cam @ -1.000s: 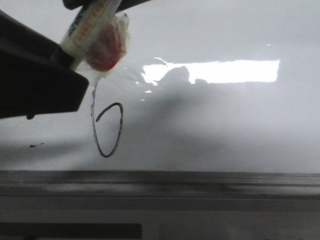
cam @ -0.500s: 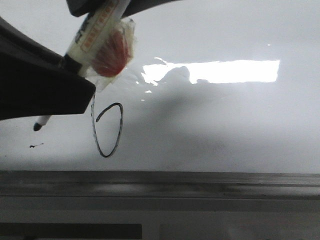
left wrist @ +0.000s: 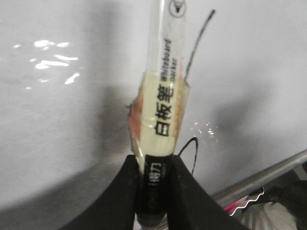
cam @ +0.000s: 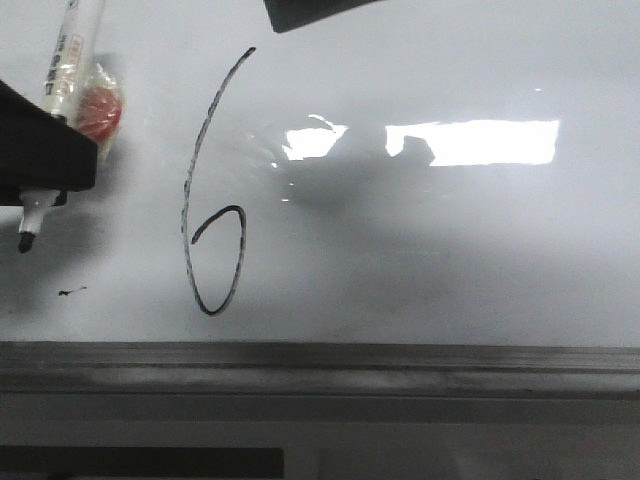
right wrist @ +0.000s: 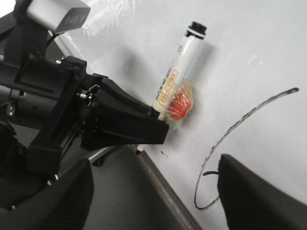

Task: Write number 6 on whiteboard

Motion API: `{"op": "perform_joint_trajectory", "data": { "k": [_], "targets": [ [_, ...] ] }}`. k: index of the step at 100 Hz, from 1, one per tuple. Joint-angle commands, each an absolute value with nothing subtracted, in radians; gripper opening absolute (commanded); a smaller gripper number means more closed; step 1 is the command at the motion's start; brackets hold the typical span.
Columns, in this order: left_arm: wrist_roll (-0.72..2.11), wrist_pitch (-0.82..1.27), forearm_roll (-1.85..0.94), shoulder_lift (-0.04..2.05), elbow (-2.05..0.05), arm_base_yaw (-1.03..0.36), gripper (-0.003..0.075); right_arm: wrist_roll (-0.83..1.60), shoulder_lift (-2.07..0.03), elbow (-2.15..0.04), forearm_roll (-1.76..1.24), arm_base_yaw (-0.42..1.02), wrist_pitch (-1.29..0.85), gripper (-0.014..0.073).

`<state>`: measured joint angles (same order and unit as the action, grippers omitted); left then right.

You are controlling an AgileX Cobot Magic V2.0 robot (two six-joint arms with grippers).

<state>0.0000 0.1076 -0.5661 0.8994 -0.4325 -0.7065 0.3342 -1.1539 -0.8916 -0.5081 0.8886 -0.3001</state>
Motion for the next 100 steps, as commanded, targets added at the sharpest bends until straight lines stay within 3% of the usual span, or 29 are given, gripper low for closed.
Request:
{"op": "perform_joint_trajectory", "data": {
  "k": [1, 51, 58, 73, 80, 100],
  "targets": [
    [-0.009, 0.086, -0.607, 0.897, -0.472, -0.683, -0.0019, 0.345, -1.126, -0.921, -0.513, 0.882, -0.250, 0.0458],
    [0.000, 0.034, -0.594, 0.997, -0.472, -0.681, -0.0011, 0.345, -1.126, -0.921, -0.515, 0.882, -0.252, 0.0458],
    [0.000, 0.033, -0.594, 0.997, -0.472, -0.681, 0.0055, 0.345, -1.126, -0.921, -0.515, 0.882, -0.252, 0.0458],
    [0.000, 0.030, -0.594, 0.997, -0.472, -0.681, 0.0344, 0.345, -1.126, -0.921, -0.515, 0.882, -0.250, 0.0458],
    [0.000, 0.030, -0.594, 0.997, -0.472, -0.681, 0.0429, 0.345, -1.126, -0.921, -0.515, 0.882, -0.244, 0.0458],
    [0.000, 0.034, -0.610, 0.961, -0.472, -0.681, 0.0456, 0.345, -1.120, -0.921, -0.515, 0.882, -0.251, 0.0437]
  ]
}}
